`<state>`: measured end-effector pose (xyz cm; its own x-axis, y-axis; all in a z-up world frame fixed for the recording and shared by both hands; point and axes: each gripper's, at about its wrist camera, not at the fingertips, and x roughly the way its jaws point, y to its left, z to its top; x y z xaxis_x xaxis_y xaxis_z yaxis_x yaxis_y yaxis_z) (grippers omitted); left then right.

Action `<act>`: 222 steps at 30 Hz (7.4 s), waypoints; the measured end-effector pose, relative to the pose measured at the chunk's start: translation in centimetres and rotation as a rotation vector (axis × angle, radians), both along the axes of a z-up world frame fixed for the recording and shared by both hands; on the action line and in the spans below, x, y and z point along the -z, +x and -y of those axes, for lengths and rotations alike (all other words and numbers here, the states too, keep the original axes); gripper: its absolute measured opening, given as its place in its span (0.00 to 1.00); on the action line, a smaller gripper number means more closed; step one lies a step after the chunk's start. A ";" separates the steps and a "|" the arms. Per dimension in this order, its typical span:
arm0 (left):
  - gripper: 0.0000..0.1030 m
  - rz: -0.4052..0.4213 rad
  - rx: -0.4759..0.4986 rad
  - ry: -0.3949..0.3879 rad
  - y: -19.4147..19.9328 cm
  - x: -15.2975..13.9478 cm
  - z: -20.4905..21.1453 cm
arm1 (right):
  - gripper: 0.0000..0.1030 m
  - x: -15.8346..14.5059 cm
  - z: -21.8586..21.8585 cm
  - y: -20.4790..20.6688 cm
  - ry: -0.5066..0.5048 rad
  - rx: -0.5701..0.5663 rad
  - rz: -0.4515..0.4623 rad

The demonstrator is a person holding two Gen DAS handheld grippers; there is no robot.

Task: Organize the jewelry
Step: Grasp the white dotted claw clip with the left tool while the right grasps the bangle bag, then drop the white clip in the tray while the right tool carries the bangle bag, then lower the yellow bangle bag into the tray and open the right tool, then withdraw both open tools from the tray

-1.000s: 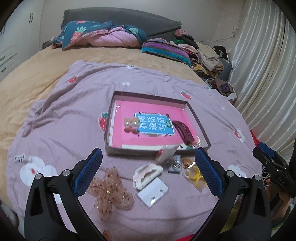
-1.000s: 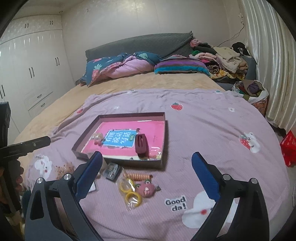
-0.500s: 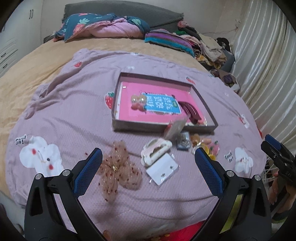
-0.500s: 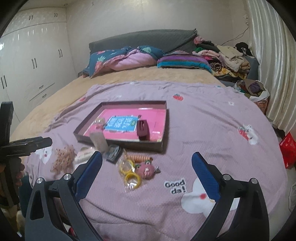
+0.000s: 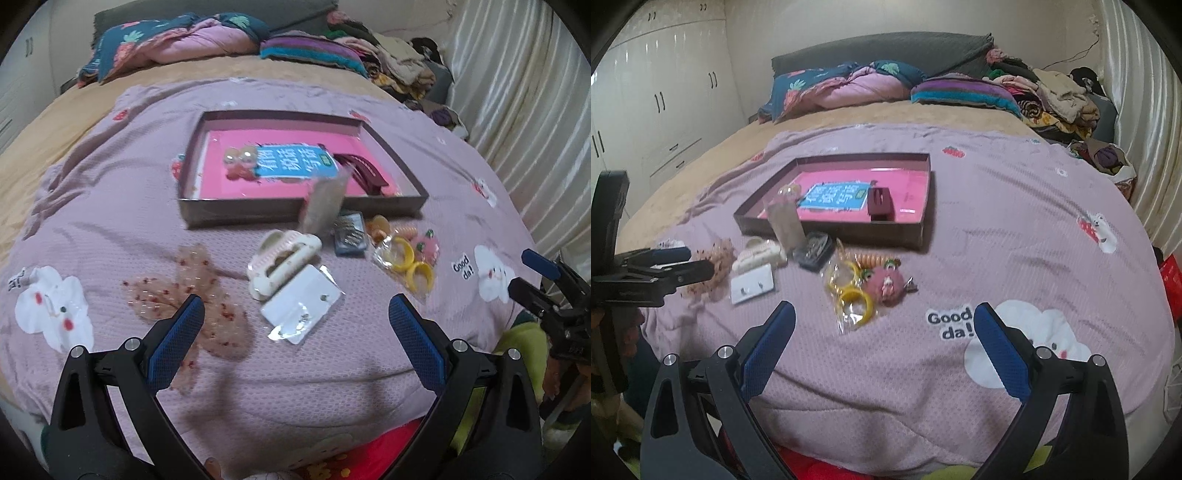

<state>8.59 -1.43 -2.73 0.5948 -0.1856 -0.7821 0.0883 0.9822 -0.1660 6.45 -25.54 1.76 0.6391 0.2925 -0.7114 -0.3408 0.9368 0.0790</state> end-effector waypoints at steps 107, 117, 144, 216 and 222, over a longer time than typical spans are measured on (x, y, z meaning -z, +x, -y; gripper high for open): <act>0.30 0.081 0.051 -0.048 12.8 -6.0 0.0 | 0.45 -6.1 0.8 11.2 0.097 0.013 0.079; 0.30 0.046 0.071 -0.056 15.2 -4.1 0.5 | 0.45 -6.2 -0.9 14.7 0.093 0.015 0.075; 0.30 -0.042 0.108 -0.049 17.7 1.3 0.8 | 0.46 2.0 -4.0 20.1 0.039 0.060 -0.118; 0.91 0.183 -0.091 -0.044 0.8 -8.3 -2.2 | 0.94 -7.2 2.7 2.5 0.068 0.099 0.163; 0.91 0.153 -0.115 -0.031 -0.5 -6.8 -2.2 | 0.94 -5.3 1.7 1.6 0.061 0.052 0.126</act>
<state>8.09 0.77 4.04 0.7250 -0.1322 -0.6760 0.0026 0.9819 -0.1893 8.03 -27.27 7.04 0.7379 0.2971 -0.6060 -0.3028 0.9482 0.0961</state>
